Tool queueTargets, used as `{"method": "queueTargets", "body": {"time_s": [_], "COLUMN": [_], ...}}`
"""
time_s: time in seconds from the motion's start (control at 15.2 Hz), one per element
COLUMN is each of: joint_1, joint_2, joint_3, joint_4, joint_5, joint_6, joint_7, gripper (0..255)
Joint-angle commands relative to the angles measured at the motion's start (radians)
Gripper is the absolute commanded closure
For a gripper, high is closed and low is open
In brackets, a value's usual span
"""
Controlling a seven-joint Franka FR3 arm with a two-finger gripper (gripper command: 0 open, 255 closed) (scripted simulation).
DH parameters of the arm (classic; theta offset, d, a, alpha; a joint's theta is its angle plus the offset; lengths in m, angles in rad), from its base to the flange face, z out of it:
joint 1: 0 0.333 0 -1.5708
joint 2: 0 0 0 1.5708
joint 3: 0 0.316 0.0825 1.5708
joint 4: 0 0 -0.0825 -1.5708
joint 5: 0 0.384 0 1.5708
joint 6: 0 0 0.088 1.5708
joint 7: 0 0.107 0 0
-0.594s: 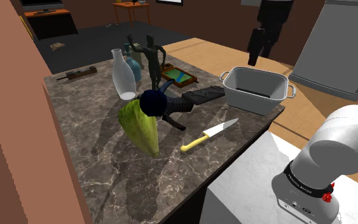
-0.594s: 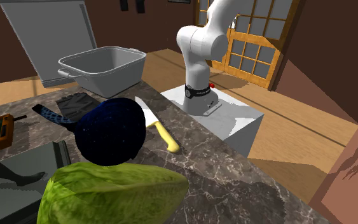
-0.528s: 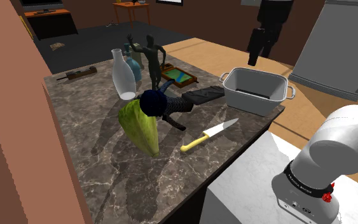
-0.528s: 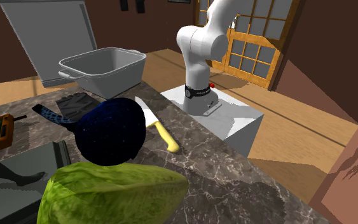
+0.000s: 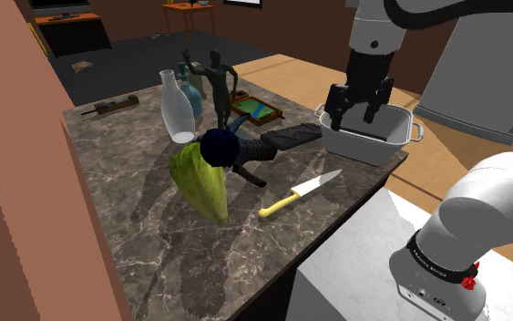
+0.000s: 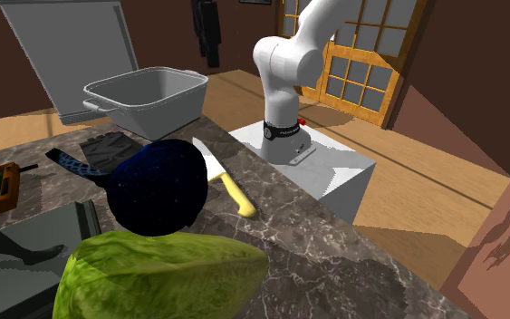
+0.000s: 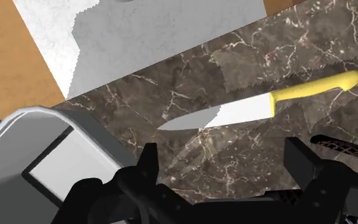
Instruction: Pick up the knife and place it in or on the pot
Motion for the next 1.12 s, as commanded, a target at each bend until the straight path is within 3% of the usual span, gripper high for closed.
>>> {"method": "queueTargets", "body": {"time_s": [0.0,0.4,0.86,1.06], "joint_1": [-0.022,-0.082,-0.196,-0.198], "joint_2": [0.004,0.069,0.266,0.285], "joint_3": [0.058,0.248,0.497,0.514], "joint_4": [-0.042,-0.129,-0.145,-0.16], "joint_5": [0.05,0.204,0.346,0.355], "joint_6": [0.046,0.209,0.454,0.489], "joint_7": [0.127,0.48,0.883,0.885], "gripper": [0,0,0,0]}}
